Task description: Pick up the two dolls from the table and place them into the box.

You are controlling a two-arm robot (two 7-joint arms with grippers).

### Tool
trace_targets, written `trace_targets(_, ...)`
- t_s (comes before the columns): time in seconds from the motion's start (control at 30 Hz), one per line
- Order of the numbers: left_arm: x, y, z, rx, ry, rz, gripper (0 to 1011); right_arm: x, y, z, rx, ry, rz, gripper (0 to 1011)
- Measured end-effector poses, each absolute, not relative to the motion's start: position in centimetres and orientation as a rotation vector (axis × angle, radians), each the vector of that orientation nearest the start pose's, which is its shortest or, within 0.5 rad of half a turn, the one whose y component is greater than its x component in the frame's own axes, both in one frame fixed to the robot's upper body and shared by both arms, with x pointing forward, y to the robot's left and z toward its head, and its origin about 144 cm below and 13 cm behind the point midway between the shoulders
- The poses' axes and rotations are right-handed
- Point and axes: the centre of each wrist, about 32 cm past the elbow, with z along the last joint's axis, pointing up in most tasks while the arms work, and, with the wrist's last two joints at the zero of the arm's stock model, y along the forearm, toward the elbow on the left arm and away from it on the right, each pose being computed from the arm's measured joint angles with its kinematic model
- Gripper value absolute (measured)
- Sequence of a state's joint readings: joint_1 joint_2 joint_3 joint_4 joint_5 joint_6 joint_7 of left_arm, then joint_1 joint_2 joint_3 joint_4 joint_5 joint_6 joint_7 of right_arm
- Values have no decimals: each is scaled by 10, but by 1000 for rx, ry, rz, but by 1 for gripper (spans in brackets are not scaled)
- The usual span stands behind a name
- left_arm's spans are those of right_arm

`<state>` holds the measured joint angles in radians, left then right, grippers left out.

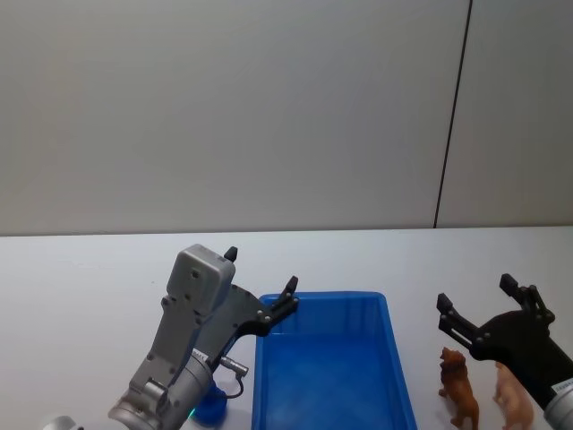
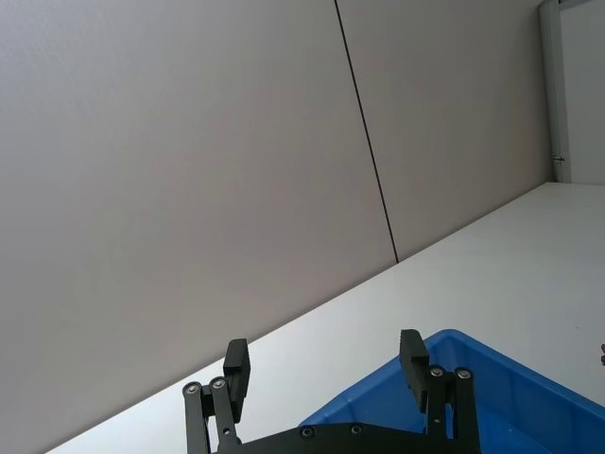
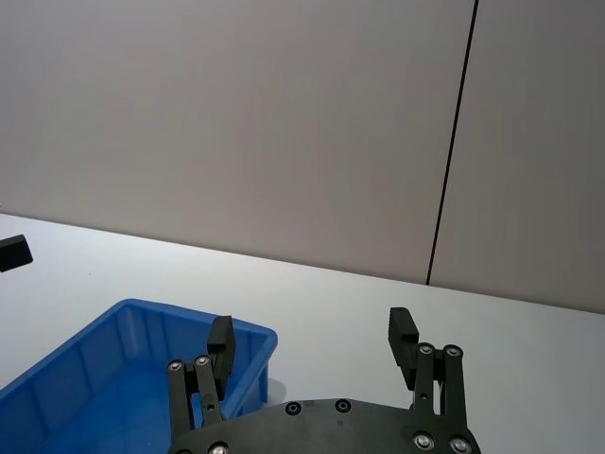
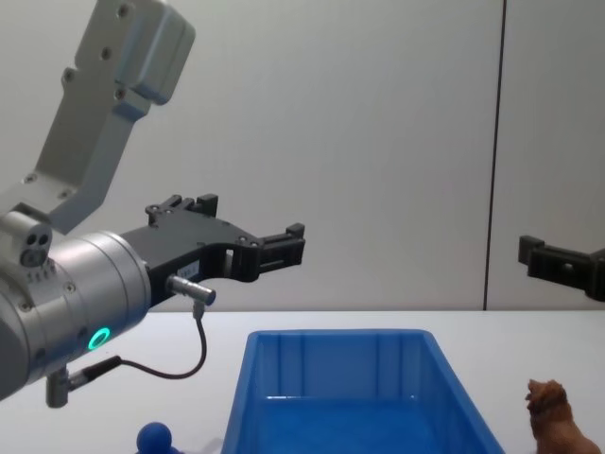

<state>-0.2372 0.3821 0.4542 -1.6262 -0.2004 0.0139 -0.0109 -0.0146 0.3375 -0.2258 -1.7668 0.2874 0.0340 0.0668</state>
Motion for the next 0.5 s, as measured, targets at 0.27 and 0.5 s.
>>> trace_targets(0.27,492,198,1204,61,-267,1124,1001,443,-237,1189,26,-75,-1230,1001)
trace_targets(0.5,492,198,1204,61,-268,1124,1001,443,-237,1189,26,-75,-1229,1001)
